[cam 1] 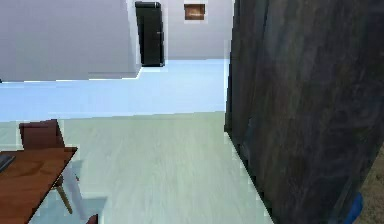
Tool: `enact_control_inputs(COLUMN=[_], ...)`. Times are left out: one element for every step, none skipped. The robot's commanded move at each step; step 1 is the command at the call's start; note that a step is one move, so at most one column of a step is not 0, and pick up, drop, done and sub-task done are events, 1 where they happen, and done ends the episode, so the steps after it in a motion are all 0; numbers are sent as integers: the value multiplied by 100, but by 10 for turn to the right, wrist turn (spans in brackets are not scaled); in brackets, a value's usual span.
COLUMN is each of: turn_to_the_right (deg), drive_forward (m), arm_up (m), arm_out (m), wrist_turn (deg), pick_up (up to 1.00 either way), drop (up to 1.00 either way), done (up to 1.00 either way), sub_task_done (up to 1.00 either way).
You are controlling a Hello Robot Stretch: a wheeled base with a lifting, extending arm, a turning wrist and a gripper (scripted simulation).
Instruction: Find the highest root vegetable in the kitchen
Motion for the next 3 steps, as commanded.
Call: enact_control_inputs(turn_to_the_right=[0, -420, 0], drive_forward=[100, 0, 15], arm_up=[0, 0, 0], arm_out=[0, 0, 0], wrist_turn=[0, 0, 0], pick_up=[0, 0, 0], drop=[0, 0, 0], done=[0, 0, 0], sub_task_done=[0, 0, 0])
